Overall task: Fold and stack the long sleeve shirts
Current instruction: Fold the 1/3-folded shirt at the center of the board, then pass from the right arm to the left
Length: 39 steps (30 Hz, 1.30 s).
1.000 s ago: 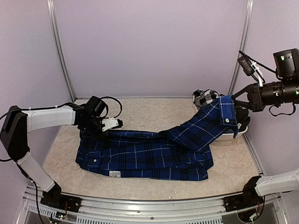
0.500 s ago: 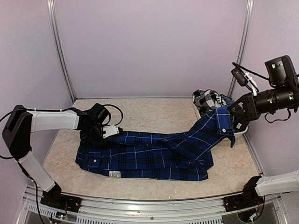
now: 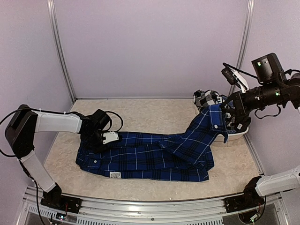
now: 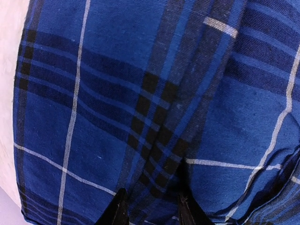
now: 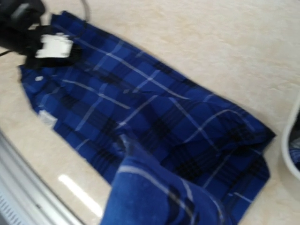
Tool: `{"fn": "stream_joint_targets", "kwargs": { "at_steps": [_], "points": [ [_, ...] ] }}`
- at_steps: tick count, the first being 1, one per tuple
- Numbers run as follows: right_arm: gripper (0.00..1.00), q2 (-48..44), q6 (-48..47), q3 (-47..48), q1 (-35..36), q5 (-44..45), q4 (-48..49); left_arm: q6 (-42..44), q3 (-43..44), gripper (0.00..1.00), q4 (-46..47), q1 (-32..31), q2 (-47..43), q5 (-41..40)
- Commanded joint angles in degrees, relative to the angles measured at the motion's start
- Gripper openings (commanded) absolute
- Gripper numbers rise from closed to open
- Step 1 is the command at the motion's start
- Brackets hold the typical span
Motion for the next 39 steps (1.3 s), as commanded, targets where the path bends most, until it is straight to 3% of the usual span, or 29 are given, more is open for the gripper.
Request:
{"fn": "stream_joint_targets", "kwargs": {
  "at_steps": [1,10,19,30,37,39],
  "points": [
    [0.00,2.75,-0.56,-1.02,-0.22,7.35,2.60,-1.80,1.83,0.34,0.80,1.23,-0.17,0.23],
    [0.00,11.07,-6.77,-1.35,-0.27,10.43,6.62,-3.62,3.45,0.43,2.11,2.28,-8.44,5.66],
    [0.00,20.74,-19.82,-2.34,0.02,-0.70,14.17,-7.71,7.46,0.43,8.15,0.70,-14.45,15.02],
    [0.00,33.35,-29.13,3.30,1.60,-15.10,17.55,-16.72,5.05,0.44,22.44,-5.76,-19.13,28.44],
    [0.00,35.80,-31.62,1.74,1.66,-21.56,18.57,-20.65,0.22,0.58,36.28,-9.48,-18.16,36.84],
    [0.00,36.04,-31.12,1.15,1.65,-19.83,18.64,-20.41,-0.24,0.67,38.48,-11.06,-16.84,36.15]
  ]
}}
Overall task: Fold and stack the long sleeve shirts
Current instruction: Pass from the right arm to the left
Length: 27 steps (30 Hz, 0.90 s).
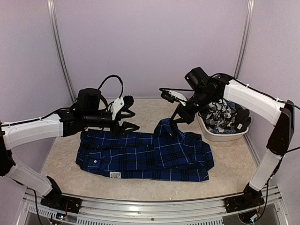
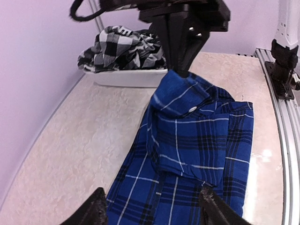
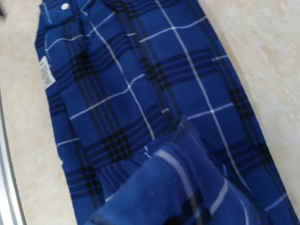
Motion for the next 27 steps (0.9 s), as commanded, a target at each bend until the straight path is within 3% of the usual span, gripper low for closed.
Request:
{"fn": "stream_joint_targets", "kwargs": {
  "at_steps": [1,3,5,12,27],
  "points": [
    [0.00,1.33,-1.00,-0.11,0.40,-1.30,1.44,-1.73,-1.15,0.73,9.63,-3.19,2.48,3.45],
    [0.00,1.43,-0.81,-0.59,0.38,-0.07,1.30,-1.33,-0.74,0.81,10.69,-4.59,4.06,2.79],
    [0.00,1.16,-0.99,-1.20,0.43,-0.37,1.38,0.17,0.15,0.98,10.67,-5.99,6.18,2.30],
    [0.00,-0.78,-1.17,-3.69,0.37,-1.42,2.95,0.47,1.70,0.99,13.67,-7.45,12.08,0.26],
    [0.00,-2.45,-0.81,-5.82,0.37,-1.21,4.29,-6.42,-10.14,0.99,33.12,-7.47,4.83,-15.77]
  ]
}}
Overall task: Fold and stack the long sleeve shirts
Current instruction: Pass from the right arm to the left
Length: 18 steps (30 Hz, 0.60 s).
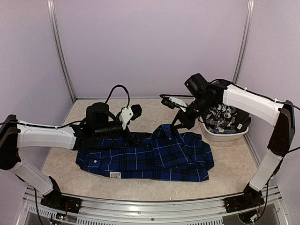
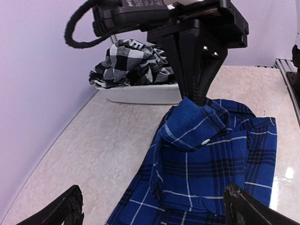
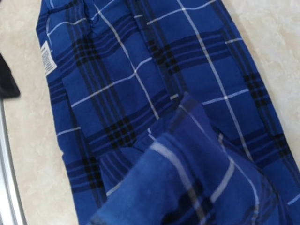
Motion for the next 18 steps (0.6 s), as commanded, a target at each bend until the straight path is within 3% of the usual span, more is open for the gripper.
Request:
{"fn": "stream_joint_targets", "kwargs": {
  "at_steps": [1,9,15,18],
  "points": [
    [0.00,-1.88,-0.22,0.04,0.37,0.29,1.36,-4.85,-0.97,0.99,5.70,-0.09,-2.62,-7.16],
    [0.00,-1.95,-0.63,-0.41,0.40,-1.12,1.85,-3.37,5.60,0.99,-2.63,-0.07,2.93,1.67],
    [0.00,-1.64,-1.22,-0.57,0.41,-4.46,1.56,8.04,1.16,0.97,5.67,-0.73,3.02,9.28],
    [0.00,-1.60,-1.56,-0.60,0.44,-6.30,1.30,14.56,2.94,0.94,4.34,-0.66,4.25,10.14]
  ]
}}
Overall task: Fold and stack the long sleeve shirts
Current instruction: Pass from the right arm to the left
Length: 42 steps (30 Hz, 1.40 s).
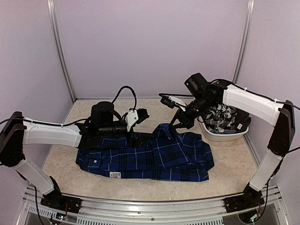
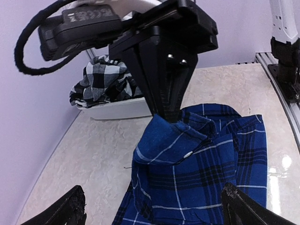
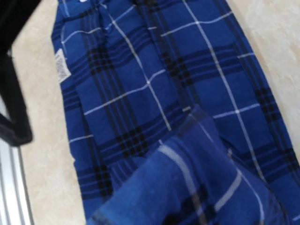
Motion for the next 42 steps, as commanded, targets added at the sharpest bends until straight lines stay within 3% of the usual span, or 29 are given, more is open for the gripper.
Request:
{"fn": "stream_joint_targets", "kwargs": {
  "at_steps": [1,7,17,27,36,42],
  "points": [
    [0.00,-1.48,-1.09,-0.64,0.44,-4.18,0.23,11.68,1.85,0.92,0.32,-0.24,2.60,4.35],
    [0.00,-1.16,-1.44,-0.77,0.44,-4.64,0.02,15.42,7.99,0.79,-1.15,0.15,8.94,4.70],
    [0.00,-1.43,-1.44,-2.20,0.41,-5.13,0.90,19.72,15.18,0.71,-3.95,-0.33,14.51,8.25],
    [0.00,-2.81,-1.21,-2.15,0.37,-4.51,0.87,21.64,17.84,0.40,-7.24,-0.99,15.85,9.54],
    [0.00,-2.80,-0.95,-1.35,0.36,-4.28,0.24,22.53,17.81,0.36,-6.45,-0.99,15.28,9.61],
    [0.00,-2.64,-0.99,-1.36,0.37,-3.91,0.29,23.94,18.15,0.27,-8.86,-1.00,14.73,9.89]
  ]
}}
